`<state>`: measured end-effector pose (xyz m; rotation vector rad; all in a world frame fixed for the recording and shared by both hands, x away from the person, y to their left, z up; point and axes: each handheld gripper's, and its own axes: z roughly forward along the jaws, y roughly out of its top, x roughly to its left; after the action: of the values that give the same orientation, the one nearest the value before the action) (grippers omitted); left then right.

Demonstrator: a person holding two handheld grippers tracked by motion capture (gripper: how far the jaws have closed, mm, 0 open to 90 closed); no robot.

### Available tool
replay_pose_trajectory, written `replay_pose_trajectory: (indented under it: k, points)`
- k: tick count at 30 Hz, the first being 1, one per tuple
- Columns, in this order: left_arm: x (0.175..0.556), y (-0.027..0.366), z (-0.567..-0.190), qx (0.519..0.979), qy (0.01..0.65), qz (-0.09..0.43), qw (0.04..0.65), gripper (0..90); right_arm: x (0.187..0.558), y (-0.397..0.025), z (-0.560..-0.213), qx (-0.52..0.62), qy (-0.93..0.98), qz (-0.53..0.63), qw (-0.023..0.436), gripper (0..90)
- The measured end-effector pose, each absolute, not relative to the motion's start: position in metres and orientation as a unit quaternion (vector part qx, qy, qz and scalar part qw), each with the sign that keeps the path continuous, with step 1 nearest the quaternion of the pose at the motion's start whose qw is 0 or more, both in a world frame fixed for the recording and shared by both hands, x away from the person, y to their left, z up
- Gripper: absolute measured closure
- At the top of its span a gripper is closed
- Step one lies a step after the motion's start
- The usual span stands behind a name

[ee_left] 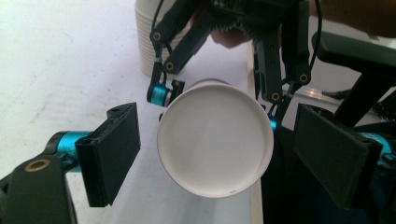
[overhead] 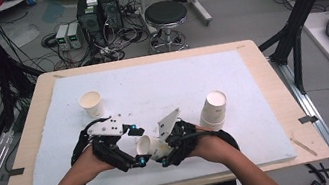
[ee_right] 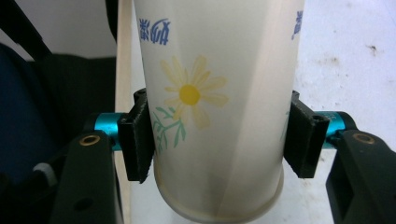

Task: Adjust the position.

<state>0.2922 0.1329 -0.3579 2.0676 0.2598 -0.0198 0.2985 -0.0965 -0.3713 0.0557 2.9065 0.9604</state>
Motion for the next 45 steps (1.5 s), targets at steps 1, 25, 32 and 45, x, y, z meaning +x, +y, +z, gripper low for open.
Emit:
replay_pose_trajectory:
  k: [1, 25, 32, 45]
  points:
    - [0.292, 0.133, -0.358, 0.857, 0.108, -0.008, 0.505, 15.8, 0.298, -0.096, -0.371, 0.018, 0.949, 0.313, 0.04, 37.1]
    - [0.296, 0.119, -0.368, 0.877, 0.091, -0.04, 0.471, 37.0, 0.294, -0.091, -0.371, 0.0, 0.967, 0.252, 0.032, 36.1]
    - [0.296, 0.125, -0.37, 0.866, 0.098, -0.021, 0.491, 37.6, 0.297, -0.102, -0.37, 0.039, 0.945, 0.323, 0.039, 18.8]
    - [0.297, 0.147, -0.377, 0.813, 0.121, -0.006, 0.57, 37.5, 0.292, -0.132, -0.364, 0.08, 0.879, 0.465, 0.065, 18.8]
